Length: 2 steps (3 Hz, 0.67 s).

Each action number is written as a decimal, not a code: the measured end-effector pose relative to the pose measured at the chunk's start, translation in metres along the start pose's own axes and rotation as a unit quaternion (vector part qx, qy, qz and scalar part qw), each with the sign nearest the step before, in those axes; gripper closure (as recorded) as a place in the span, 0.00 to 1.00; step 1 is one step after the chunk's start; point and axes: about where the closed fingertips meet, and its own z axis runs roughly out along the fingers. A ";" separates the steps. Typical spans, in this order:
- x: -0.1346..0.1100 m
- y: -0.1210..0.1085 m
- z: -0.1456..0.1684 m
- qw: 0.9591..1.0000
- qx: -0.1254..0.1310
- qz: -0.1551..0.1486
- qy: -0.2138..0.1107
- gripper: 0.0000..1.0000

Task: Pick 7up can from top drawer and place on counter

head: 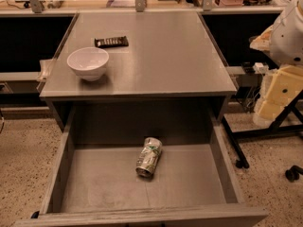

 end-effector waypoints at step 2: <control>-0.011 0.004 0.024 0.999 -0.019 -0.043 0.011 0.00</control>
Offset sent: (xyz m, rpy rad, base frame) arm 0.0161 0.0377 -0.0619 -0.1027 0.1088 0.2331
